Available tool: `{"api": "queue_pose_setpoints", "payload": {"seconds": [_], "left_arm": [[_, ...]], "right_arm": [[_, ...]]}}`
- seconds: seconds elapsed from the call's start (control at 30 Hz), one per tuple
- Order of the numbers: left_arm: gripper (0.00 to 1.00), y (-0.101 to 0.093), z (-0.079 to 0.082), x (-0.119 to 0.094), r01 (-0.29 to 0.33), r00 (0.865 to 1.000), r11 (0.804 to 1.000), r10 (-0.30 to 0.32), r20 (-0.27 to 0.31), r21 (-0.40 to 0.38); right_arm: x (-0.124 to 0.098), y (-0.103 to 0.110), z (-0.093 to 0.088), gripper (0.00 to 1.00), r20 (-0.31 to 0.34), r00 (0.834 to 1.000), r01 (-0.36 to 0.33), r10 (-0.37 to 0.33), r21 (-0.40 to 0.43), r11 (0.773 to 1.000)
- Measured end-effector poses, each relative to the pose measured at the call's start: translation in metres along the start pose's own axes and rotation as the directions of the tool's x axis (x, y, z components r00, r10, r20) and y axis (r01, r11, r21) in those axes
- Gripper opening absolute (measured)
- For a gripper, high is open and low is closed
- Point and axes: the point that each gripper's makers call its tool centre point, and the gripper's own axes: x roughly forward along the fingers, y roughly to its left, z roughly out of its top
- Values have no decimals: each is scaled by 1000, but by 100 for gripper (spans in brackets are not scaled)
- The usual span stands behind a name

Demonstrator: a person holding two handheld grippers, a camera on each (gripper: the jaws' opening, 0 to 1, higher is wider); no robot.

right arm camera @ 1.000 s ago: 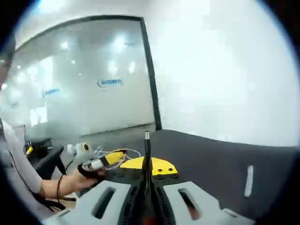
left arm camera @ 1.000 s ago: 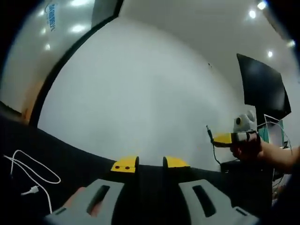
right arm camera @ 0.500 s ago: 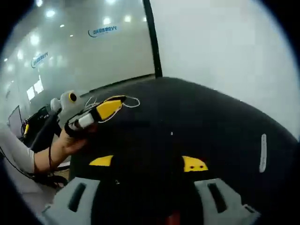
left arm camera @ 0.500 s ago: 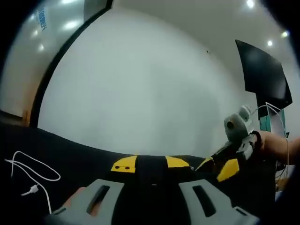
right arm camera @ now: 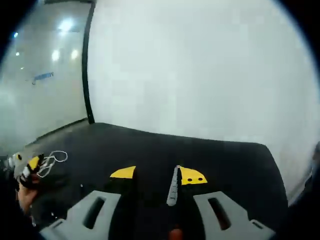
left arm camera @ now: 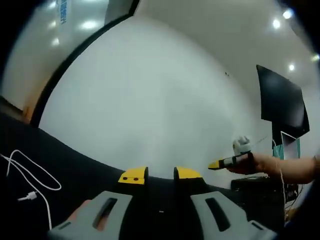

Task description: Grab the wires, straighten them and put them on the rack

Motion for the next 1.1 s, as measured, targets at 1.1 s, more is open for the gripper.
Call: {"api": "queue_pose_setpoints", "payload": {"seconds": [1.1], "left_arm": [[20, 1, 2, -2, -11, 1000, 1000, 11, 2, -13]], "right_arm": [[46, 170, -97, 13, -378, 725, -683, 575, -504, 529]]}}
